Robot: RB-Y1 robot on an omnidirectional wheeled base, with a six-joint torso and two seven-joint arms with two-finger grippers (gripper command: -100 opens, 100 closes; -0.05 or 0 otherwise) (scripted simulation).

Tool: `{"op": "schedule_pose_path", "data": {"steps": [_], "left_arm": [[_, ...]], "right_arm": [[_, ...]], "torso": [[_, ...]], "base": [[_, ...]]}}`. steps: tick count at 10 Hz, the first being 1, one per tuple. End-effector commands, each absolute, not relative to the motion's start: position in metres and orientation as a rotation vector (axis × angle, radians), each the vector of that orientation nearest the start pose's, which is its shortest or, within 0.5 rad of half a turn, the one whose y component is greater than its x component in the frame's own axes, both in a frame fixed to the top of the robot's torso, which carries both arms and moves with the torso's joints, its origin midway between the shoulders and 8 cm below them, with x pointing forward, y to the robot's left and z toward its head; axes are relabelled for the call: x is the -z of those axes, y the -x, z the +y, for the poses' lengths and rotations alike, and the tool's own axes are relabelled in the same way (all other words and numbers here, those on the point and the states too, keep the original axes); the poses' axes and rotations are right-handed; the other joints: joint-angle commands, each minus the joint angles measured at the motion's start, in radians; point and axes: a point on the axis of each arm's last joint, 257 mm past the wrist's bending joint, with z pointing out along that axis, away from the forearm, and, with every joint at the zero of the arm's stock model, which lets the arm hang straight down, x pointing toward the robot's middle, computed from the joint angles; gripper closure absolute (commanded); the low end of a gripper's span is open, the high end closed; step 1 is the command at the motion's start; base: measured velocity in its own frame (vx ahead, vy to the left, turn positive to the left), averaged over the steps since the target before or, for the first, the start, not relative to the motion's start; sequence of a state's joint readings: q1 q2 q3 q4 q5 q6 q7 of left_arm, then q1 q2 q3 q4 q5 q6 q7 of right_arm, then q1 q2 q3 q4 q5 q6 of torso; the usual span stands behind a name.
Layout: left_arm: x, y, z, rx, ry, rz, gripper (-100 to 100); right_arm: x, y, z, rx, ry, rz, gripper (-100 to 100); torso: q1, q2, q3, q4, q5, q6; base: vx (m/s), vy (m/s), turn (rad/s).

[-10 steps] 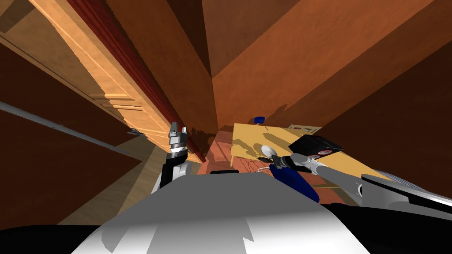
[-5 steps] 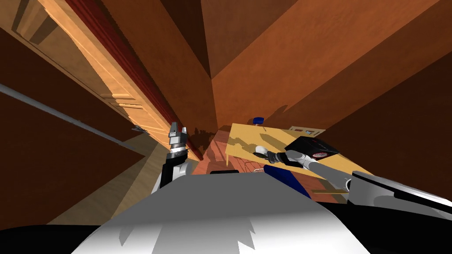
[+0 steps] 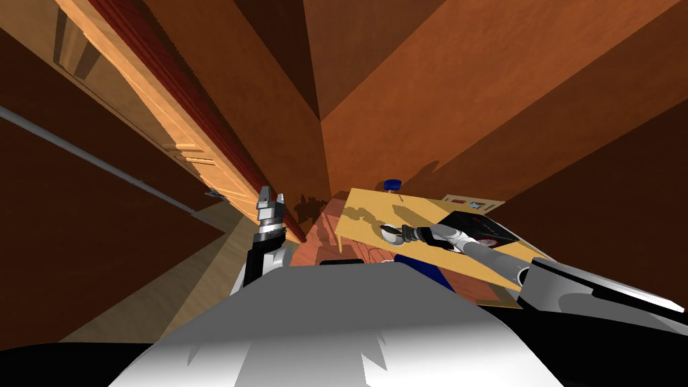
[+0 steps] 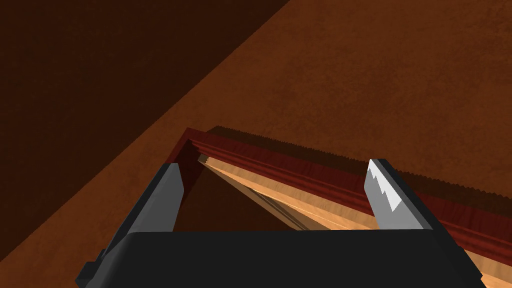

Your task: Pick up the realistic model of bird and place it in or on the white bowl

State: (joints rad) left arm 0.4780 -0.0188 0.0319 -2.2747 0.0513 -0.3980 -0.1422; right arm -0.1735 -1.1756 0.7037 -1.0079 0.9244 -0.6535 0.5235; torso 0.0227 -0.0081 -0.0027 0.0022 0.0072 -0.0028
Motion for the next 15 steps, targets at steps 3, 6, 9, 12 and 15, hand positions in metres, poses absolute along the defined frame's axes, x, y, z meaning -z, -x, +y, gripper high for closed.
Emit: {"op": "schedule_pose_path", "data": {"steps": [3,6,9,12,15], "left_arm": [[-0.010,-0.360,0.299,1.162,0.714,0.663,0],[-0.010,-0.360,0.299,1.162,0.714,0.663,0],[-0.010,-0.360,0.299,1.162,0.714,0.663,0],[-0.010,-0.360,0.299,1.162,0.714,0.663,0],[-0.010,-0.360,0.299,1.162,0.714,0.663,0]], "right_arm": [[0.406,-0.368,-0.483,0.080,1.504,2.069,-100],[0.406,-0.368,-0.483,0.080,1.504,2.069,-100],[0.384,-0.377,-0.481,0.053,1.495,2.050,-100],[0.380,-0.380,-0.479,0.047,1.493,2.045,0],[0.381,-0.379,-0.479,0.047,1.493,2.045,0]], "torso": [[0.009,0.000,-0.001,-0.001,0.001,0.001],[0.012,-0.001,-0.001,-0.001,0.002,0.001],[0.011,0.000,0.000,-0.001,0.002,0.001],[0.010,0.001,0.001,0.000,0.002,0.001],[0.012,-0.001,-0.001,-0.001,0.002,0.001]], "base": [[-0.005,-0.039,0.010],[0.000,0.000,0.000],[-0.016,-0.024,-0.036],[-0.023,-0.024,-0.020],[0.000,0.000,0.000]]}}
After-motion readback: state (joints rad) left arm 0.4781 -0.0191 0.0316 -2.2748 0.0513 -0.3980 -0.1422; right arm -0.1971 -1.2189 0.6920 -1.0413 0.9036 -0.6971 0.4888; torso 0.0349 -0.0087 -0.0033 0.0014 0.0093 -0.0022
